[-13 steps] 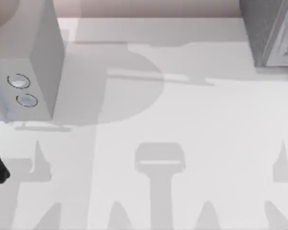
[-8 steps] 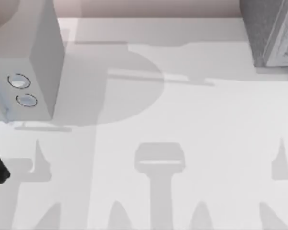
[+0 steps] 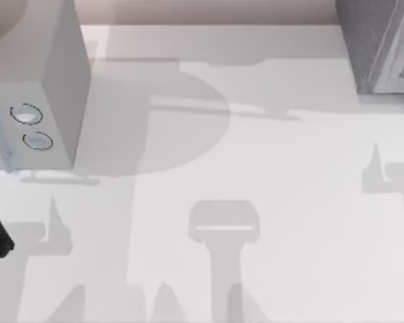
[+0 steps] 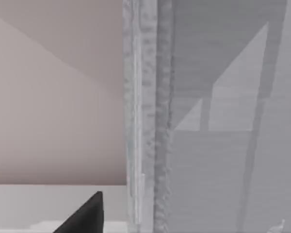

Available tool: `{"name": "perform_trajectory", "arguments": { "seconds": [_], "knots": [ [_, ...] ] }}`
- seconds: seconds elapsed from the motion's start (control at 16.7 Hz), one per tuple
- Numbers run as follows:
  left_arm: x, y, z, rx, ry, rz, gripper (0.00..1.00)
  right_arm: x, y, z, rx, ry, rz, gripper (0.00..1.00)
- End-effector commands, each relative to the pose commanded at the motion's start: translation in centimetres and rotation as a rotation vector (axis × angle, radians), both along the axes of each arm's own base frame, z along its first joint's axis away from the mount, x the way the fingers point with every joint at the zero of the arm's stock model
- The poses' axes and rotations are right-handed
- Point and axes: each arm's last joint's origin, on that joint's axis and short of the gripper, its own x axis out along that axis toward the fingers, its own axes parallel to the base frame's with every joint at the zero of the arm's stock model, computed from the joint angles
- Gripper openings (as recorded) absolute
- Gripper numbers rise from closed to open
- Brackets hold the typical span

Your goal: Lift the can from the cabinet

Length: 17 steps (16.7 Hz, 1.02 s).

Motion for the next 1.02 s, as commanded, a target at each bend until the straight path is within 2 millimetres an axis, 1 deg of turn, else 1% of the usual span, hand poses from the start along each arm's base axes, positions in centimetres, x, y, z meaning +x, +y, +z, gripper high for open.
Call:
{"name": "perform_trajectory", "arguments": {
  "seconds": [0.24,0.36,0.48,0.6,0.72,0.84,1.02],
  "knots": [
    [0.0,0.0,0.0,0.0,0.0,0.0,1.0,3.6,1.0,8.8,0.001,-0.025,-0.002,1.0],
    [0.0,0.0,0.0,0.0,0.0,0.0,1.0,5.7,1.6,12.4,0.003,-0.038,-0.002,1.0],
    [0.0,0.0,0.0,0.0,0.0,0.0,1.0,7.8,2.3,15.2,0.004,-0.048,-0.001,1.0],
    [0.0,0.0,0.0,0.0,0.0,0.0,1.0,9.6,2.9,17.2,0.005,-0.054,0.0,1.0],
    [0.0,0.0,0.0,0.0,0.0,0.0,1.0,11.1,3.5,18.4,0.005,-0.053,0.0,1.0],
    [0.0,0.0,0.0,0.0,0.0,0.0,1.0,12.1,3.8,18.9,0.004,-0.049,0.001,1.0],
    [0.0,0.0,0.0,0.0,0.0,0.0,1.0,12.4,3.9,19.1,0.003,-0.047,0.001,1.0]
  ]
}}
